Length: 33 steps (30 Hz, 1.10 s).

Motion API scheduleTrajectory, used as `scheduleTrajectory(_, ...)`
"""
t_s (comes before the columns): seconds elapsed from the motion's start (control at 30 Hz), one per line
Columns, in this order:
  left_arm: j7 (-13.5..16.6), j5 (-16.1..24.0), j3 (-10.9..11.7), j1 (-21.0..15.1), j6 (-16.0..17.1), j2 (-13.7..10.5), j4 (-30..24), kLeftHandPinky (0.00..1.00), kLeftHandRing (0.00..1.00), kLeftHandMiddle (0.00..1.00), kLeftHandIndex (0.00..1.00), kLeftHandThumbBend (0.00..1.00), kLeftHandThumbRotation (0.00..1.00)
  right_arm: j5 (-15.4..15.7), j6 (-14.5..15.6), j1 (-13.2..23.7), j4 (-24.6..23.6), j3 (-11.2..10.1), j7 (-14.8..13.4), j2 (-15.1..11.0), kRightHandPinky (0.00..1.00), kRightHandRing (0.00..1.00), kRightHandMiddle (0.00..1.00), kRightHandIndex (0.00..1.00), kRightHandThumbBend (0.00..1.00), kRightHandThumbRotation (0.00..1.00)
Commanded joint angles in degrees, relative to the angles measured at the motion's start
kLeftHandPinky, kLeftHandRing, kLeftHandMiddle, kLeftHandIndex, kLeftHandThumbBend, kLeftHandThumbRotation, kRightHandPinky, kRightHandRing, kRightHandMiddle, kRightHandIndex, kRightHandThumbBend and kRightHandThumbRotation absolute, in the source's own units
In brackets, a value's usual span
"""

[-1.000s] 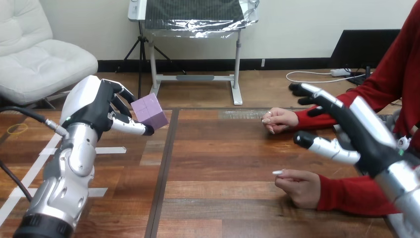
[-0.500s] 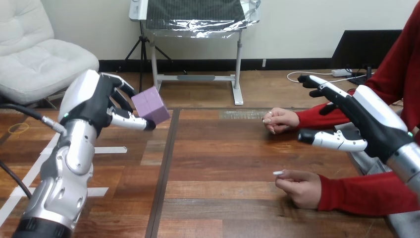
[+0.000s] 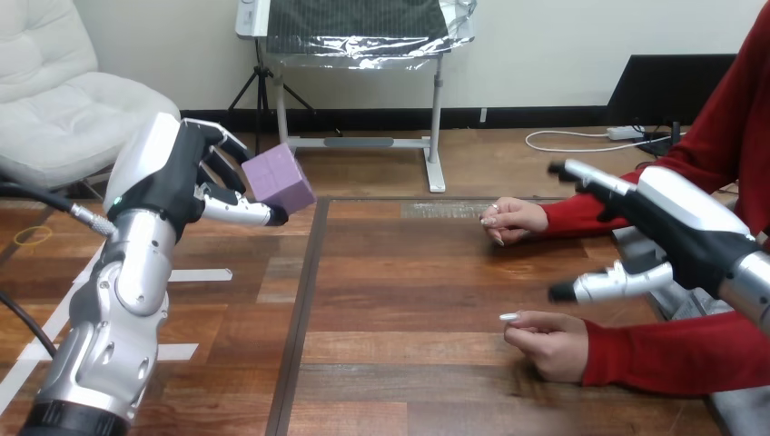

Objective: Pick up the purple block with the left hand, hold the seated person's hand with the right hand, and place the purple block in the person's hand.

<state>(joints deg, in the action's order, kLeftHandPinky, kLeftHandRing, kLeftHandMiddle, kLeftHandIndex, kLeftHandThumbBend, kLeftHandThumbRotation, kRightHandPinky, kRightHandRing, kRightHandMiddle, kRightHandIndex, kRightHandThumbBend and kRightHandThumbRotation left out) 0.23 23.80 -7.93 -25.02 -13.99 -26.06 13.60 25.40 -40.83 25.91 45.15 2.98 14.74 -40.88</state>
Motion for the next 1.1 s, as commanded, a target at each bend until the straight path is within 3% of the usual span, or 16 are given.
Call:
scheduleTrajectory(0.0,0.49,-0.10,1.61,-0.68,1.29,0.13,-3.64,0.25,0.32,0.39,0.43,0.75,0.00,0.62,0.20,6.41,2.13,1.58,0.88,-2.40,0.80,0.91,0.93,0.93,1.00,0.41)
scheduleTrajectory(0.53,0.53,-0.67,2.29,0.33,2.00,-0.02,-6.10,0.23,0.30,0.38,0.43,0.75,0.00,1.53,4.51,9.21,5.69,4.55,4.56,-4.24,0.77,0.86,0.88,0.89,1.00,0.34)
scheduleTrajectory(0.9,0.14,-1.24,3.04,0.68,2.46,-0.19,-6.86,0.24,0.31,0.39,0.43,0.75,0.00,0.91,7.39,10.30,6.75,5.12,9.30,-4.99,0.75,0.86,0.88,0.89,1.00,0.31)
scheduleTrajectory(1.07,-0.17,-1.35,3.32,0.83,2.31,-0.40,-7.21,0.24,0.31,0.39,0.43,0.75,0.00,1.11,7.98,10.57,6.90,5.61,10.42,-5.48,0.79,0.86,0.88,0.89,1.00,0.32)
